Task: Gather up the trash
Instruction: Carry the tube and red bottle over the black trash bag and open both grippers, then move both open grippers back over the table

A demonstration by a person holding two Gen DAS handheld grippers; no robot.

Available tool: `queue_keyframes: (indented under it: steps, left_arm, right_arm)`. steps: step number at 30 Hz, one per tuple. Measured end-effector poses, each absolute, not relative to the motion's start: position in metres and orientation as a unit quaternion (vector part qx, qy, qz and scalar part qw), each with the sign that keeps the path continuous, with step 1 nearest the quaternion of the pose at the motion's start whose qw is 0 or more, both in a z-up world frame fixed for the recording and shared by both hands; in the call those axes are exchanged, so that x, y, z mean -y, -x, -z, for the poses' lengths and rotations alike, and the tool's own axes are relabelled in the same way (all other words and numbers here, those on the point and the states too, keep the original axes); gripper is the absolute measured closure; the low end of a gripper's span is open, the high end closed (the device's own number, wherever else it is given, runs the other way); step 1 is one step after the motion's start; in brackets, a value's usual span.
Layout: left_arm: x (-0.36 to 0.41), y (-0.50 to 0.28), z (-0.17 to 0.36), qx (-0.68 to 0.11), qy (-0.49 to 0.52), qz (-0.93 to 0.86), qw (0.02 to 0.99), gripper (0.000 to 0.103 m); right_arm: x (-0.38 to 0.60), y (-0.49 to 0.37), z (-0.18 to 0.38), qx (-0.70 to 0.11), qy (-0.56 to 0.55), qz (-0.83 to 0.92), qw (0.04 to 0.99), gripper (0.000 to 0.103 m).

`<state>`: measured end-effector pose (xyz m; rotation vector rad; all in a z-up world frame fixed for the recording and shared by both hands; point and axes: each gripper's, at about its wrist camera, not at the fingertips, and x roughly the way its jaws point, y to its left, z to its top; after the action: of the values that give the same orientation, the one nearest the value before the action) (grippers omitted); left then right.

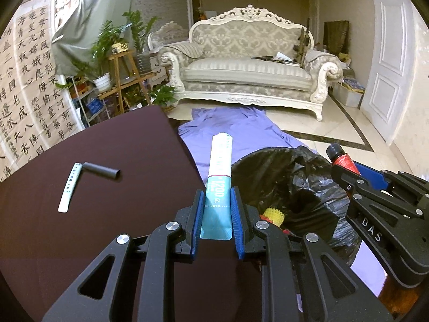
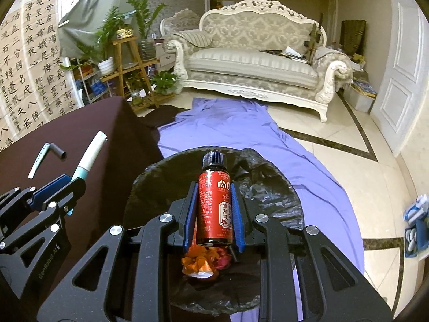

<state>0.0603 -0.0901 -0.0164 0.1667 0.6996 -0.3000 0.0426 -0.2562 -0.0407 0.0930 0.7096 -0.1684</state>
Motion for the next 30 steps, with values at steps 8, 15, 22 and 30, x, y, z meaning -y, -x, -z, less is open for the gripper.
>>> queue_keyframes:
  steps: [8,15,22,30]
  left_arm:
    - [0.102,-0.067,0.027,-0.358,-0.093,0.156,0.916,0.071]
    - [0.097,-0.065,0.023,-0.347,-0.093,0.146,0.922,0.048]
    - [0.064,-0.064,0.019,-0.343,-0.088,0.109,0.929,0.043]
    - [-0.012,-0.075,0.026,-0.363,-0.063,0.02,0.929,0.042]
  right_arm:
    - [0.266,-0.047,0.047,-0.351,-0.056,0.095,0.93,0.077]
    - [0.269,-0.046,0.048,-0.351,-0.063,0.098,0.929,0.067]
    - [0.244,-0.051,0.043,-0.354,-0.061,0.063,0.931,0.066]
    - [0.172,-0.068,0.04,-0.365,-0.033,-0.027,0.93,0.059]
